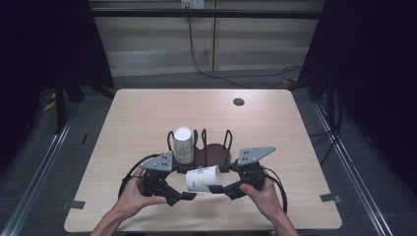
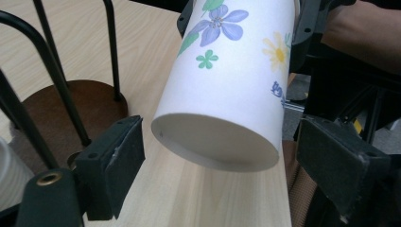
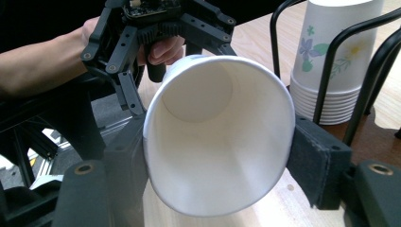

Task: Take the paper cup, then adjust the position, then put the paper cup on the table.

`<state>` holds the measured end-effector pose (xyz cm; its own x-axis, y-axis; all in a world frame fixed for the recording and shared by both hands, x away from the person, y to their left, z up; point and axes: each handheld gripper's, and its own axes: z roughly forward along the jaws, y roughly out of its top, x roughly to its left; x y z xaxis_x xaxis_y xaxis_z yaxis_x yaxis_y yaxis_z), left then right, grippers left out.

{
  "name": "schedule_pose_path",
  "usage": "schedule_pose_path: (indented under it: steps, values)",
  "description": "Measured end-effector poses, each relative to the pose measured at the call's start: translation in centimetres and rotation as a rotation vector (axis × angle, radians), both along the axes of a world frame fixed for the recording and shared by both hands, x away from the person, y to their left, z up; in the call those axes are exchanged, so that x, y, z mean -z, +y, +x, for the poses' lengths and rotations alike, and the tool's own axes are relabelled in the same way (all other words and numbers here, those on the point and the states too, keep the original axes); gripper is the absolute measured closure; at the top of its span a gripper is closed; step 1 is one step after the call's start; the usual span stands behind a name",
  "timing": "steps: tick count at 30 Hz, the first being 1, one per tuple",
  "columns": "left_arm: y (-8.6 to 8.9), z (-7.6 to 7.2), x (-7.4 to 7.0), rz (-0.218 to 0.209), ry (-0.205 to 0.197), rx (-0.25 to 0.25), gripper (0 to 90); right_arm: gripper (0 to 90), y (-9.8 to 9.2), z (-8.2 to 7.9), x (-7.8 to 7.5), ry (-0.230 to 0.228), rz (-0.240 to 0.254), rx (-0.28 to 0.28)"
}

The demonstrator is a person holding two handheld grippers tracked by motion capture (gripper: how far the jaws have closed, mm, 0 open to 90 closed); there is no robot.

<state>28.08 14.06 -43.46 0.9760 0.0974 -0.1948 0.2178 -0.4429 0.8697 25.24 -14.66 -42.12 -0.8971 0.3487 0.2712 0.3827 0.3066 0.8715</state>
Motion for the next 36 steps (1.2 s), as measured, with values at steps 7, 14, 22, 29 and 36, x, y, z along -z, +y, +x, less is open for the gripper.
schedule_pose_path:
  steps: [7, 14, 22, 29, 36]
  values:
    - [0.5, 0.2, 0.2, 0.035, -0.028, -0.042, 16.5, 29.6, -0.6, 0.1, -0.1, -0.008, -0.015, 0.039]
    - [1.1, 0.2, 0.6, 0.073, -0.018, -0.069, 16.9, 29.5, -1.4, 0.3, 0.2, 0.007, -0.012, 0.087]
    - [3.3, -0.1, 0.5, 0.061, -0.032, -0.138, 16.0, 29.6, -1.8, 0.4, 0.3, 0.025, -0.039, 0.127]
    - [4.2, 0.4, 0.6, 0.103, -0.034, -0.201, 15.9, 29.6, -2.8, 0.3, 0.2, 0.042, -0.078, 0.155]
    - [5.0, 0.8, 0.8, 0.125, -0.011, -0.225, 15.9, 29.6, -4.3, 0.1, 0.0, 0.047, -0.100, 0.173]
